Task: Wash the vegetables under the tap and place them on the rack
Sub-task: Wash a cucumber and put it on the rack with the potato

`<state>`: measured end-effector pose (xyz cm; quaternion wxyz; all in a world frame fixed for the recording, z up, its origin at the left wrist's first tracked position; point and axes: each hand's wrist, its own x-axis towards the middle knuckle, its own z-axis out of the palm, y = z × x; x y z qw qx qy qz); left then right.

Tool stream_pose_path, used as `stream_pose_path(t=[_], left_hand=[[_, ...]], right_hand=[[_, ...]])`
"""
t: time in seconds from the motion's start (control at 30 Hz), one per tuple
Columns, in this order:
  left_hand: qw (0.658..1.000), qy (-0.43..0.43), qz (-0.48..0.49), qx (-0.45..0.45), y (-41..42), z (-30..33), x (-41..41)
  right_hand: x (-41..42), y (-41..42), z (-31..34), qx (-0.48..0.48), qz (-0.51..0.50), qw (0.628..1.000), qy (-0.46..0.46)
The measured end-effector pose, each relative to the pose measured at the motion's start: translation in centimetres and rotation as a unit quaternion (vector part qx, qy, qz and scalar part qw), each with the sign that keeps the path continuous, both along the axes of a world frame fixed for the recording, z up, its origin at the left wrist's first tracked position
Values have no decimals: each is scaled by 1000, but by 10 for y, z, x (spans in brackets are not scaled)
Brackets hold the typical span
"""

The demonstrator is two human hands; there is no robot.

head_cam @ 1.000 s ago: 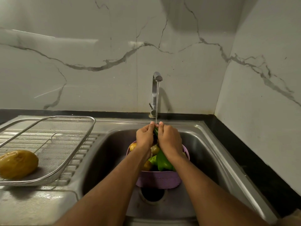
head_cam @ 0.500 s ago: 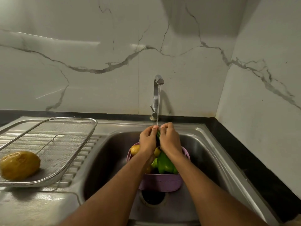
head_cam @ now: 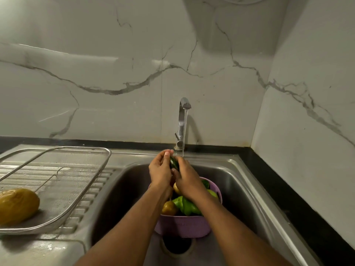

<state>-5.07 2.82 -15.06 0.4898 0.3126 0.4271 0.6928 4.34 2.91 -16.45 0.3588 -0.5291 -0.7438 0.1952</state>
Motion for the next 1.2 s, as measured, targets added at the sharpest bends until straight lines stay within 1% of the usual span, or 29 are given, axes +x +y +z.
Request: stream_pose_path(t=[0.07, 0.1, 0.17, 0.23, 0.27, 0.37, 0.47, 0.53, 0.67, 0.87, 1.2], left_hand=[[999, -33, -36, -6, 1, 2, -7], [997, -46, -56, -5, 1, 3, -9], [995, -39, -87, 4, -1, 6, -6], [995, 6, -103, 17, -4, 4, 0], [994, 32, -106, 19, -5, 2, 4], [987, 103, -117, 28, -6, -4, 9], [981, 141, -131, 29, -4, -8, 12], [979, 153, -129, 29, -4, -10, 13], [979, 169, -115, 1, 2, -17, 11], [984, 136, -109, -46, 7, -19, 7], [986, 125, -96, -46, 4, -20, 6]], right_hand=[[-2, -1, 2, -11, 11, 999, 35], [-4, -1, 5, -7, 1, 999, 50], [-8, -2, 13, 15, -52, 996, 72], [-10, -2, 19, 26, -110, 990, 88], [-10, -1, 19, 15, -135, 987, 92], [-6, 0, 22, -69, -209, 970, 100], [-2, 2, 24, -122, -254, 949, 138], [-2, 2, 22, -116, -242, 950, 157], [-1, 1, 16, -107, -171, 959, 200], [5, -1, 17, -136, -71, 964, 216], [9, 4, 13, -177, 0, 954, 242]])
